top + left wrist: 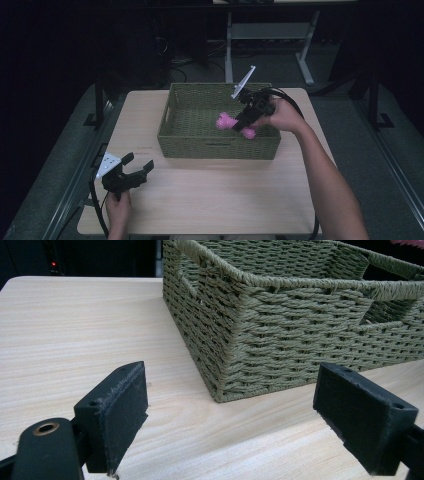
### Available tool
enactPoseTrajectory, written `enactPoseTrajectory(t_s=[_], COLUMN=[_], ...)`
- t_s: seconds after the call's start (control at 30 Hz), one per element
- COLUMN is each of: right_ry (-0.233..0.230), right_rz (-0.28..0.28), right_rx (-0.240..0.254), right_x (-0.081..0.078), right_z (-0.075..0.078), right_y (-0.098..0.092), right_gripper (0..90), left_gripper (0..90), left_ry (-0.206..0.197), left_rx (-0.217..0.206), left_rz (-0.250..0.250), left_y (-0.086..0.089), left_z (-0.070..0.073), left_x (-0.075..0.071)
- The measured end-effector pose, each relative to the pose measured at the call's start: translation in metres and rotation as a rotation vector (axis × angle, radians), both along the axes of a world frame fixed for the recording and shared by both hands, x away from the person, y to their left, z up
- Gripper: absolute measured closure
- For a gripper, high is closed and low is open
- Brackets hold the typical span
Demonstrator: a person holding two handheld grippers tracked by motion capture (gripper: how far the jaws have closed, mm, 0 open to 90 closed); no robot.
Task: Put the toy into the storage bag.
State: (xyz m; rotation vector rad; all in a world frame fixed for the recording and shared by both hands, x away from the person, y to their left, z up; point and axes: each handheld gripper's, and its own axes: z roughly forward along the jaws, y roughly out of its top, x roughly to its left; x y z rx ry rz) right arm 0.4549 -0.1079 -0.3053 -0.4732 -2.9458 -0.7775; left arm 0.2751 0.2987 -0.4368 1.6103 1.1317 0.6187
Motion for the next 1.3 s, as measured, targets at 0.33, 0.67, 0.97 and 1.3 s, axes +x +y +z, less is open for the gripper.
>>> enactPoseTrajectory(t_s=[0.33, 0.67, 0.97, 1.3], right_ry=[0.012, 0.023, 0.021, 0.047], right_rz=[-0.037, -0.059, -0.060, -0.067], right_rx=[-0.015, -0.033, -0.042, -0.035], right_x=[0.012, 0.023, 0.030, 0.039], right_z=[-0.008, -0.013, -0.018, -0.031], right_y=[-0.004, -0.001, 0.005, 0.007], right_gripper=[58.0, 57.9, 57.8, 57.7], left_gripper=[13.7, 13.7, 13.7, 13.7], left_ry=[0.002, 0.000, -0.005, -0.002], left_rx=[0.003, -0.010, -0.005, -0.011], left_rz=[-0.004, 0.005, 0.005, 0.011], left_y=[-0.001, 0.001, 0.001, 0.003], left_z=[0.000, 0.000, 0.001, 0.001], left_x=[0.000, 0.000, 0.000, 0.000])
